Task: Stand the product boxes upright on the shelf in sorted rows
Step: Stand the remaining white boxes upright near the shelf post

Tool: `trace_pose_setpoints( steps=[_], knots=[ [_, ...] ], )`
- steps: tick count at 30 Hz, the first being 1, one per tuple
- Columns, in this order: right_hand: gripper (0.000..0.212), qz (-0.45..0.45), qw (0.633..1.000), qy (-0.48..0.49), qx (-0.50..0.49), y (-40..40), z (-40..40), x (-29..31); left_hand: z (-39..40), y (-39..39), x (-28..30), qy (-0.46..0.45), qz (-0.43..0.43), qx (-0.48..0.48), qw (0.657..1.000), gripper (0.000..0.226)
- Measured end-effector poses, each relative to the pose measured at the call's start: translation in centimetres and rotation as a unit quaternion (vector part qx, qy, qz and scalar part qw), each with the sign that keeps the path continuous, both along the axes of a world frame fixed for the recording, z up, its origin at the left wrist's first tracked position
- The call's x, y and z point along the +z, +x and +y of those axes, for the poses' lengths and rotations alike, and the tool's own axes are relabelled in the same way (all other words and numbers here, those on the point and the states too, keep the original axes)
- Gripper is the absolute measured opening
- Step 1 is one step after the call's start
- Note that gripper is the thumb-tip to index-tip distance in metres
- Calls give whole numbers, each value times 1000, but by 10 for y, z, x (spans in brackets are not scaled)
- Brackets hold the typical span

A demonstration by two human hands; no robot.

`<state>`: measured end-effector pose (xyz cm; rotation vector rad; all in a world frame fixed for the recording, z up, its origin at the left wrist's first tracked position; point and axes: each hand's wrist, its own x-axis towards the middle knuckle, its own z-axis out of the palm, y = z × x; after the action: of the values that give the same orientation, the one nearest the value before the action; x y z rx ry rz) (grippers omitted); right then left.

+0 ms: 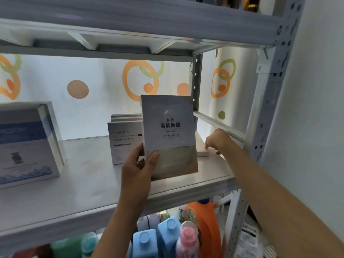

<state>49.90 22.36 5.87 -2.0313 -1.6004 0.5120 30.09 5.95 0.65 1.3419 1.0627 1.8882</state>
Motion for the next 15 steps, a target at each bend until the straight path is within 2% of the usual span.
trace_pose_setpoints(
  steps=[2, 4, 7, 9, 10, 12, 13, 15],
  knots=[
    [31, 20, 999, 36, 4, -7, -4, -1, -1, 0, 0, 0, 6, 8, 1000, 31],
    [53, 44, 998, 33, 18, -17, -7, -3, -1, 1, 1, -2, 4, 8, 1000, 31],
    [69, -23, 998, -24, 62, -34, -14, 2, -1, -2, 1, -1, 1, 31, 1000, 29],
    [70, -4, 989, -100, 109, -44, -16, 6, -1, -2, 1, 0, -12, 46, 999, 28],
    [78, -34, 982, -133, 130, -49, -10, 8, -1, -3, 0, 1, -21, 55, 998, 27],
    [120, -146, 962, -186, 134, -49, 40, -12, -2, -4, 0, 4, -36, 68, 997, 26],
    [132, -178, 954, -202, 128, -49, 61, -22, -3, -4, 0, 6, -42, 72, 996, 26],
    [132, -192, 950, -206, 138, -52, 70, -23, -4, -5, -1, 6, -50, 75, 996, 25]
  ],
)
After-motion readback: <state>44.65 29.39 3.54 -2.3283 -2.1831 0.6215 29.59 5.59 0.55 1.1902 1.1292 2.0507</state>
